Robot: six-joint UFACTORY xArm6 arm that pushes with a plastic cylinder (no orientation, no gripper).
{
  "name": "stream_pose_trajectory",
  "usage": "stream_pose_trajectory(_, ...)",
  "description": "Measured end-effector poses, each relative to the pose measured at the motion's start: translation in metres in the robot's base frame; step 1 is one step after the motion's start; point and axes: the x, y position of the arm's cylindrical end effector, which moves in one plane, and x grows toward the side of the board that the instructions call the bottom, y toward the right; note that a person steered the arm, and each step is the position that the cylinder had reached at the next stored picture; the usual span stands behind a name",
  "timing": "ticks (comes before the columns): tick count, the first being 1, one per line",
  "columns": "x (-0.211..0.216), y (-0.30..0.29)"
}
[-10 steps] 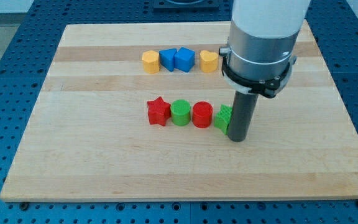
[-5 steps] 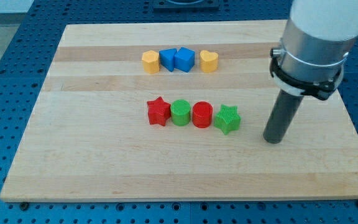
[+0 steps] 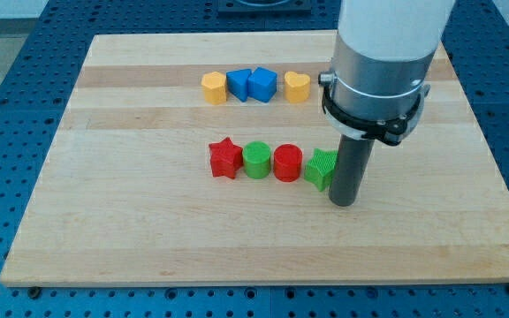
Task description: Place the green star right to the red circle
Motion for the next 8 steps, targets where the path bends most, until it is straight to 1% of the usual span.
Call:
stream_pose_trajectory(1, -0.003, 0.000)
stream_pose_trajectory(2, -0.017, 0.000)
stream_pose_trajectory(7, -0.024, 0.004)
stream_pose_trajectory(8, -0.024, 0.061)
